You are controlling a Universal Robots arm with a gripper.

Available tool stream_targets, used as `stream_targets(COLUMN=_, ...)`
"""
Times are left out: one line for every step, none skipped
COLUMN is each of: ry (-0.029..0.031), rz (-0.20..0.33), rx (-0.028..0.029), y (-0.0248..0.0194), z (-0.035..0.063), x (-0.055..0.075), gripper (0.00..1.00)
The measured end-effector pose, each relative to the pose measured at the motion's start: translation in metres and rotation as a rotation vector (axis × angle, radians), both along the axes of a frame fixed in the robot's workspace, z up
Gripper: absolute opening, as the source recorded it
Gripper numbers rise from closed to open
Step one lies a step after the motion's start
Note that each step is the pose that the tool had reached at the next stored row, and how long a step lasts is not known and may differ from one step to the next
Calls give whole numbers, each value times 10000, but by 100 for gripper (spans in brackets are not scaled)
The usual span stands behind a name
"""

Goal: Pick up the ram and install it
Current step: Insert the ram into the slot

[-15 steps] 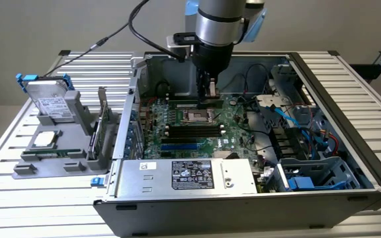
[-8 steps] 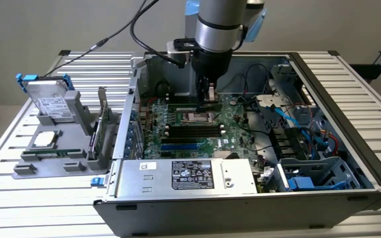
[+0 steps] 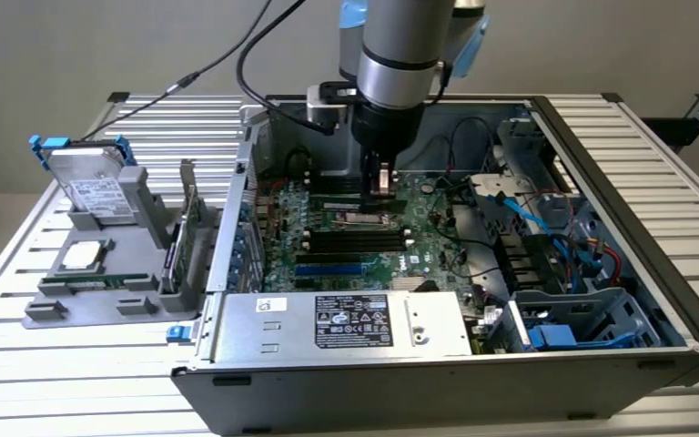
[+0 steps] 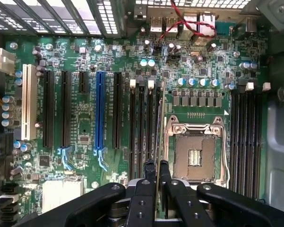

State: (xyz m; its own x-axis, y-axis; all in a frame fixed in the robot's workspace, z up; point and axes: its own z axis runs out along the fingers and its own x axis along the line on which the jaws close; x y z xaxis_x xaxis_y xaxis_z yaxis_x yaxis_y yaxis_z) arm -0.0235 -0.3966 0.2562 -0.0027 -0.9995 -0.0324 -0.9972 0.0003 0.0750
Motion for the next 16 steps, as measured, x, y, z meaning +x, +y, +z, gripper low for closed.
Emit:
stream_targets(ry=4, rz=0, rx=-1, y=0, z=-11, x=0, gripper=14)
stream_targets(ry=5, rz=-1, rx=-1, y=0, z=-22, x=0, gripper=14)
stream_targets(ry=6, rz=-1, rx=-2, y=0, z=-32, x=0, gripper=14)
stream_targets(ry=7, rz=0, rx=-4, y=0, z=-41, x=0, gripper=14)
stream_targets(ry=7, rz=1, rx=-4, y=0, z=-50, x=0, gripper=14)
stream_targets(ry=6, rz=1, rx=-6, y=0, z=-58, x=0, gripper=14)
stream_targets(ry=0, rz=3, rx=-13, y=0, z=-65, x=1, gripper=14)
stream_targets(ry=-20, rz=1, rx=-22, y=0, z=-67, x=0, gripper=14)
stream_targets(ry=-50, rz=1, rx=-30, y=0, z=-68, x=0, gripper=14)
stream_targets(ry=-88, rz=2, rx=-39, y=-1, z=-69, x=0, gripper=14)
stream_targets(ry=-126, rz=1, rx=-50, y=0, z=-71, x=-1, gripper=14)
stream_targets(ry=-152, rz=1, rx=-71, y=1, z=-73, x=-3, gripper=14)
stream_targets(ry=-154, rz=1, rx=-107, y=1, z=-76, x=-4, gripper=14)
stream_targets(ry=-153, rz=1, rx=-151, y=1, z=-82, x=-6, gripper=14)
stream_targets(ry=-153, rz=3, rx=-271, y=4, z=-99, x=-6, gripper=14)
stream_targets(ry=-153, rz=3, rx=-333, y=5, z=-108, x=-7, gripper=14)
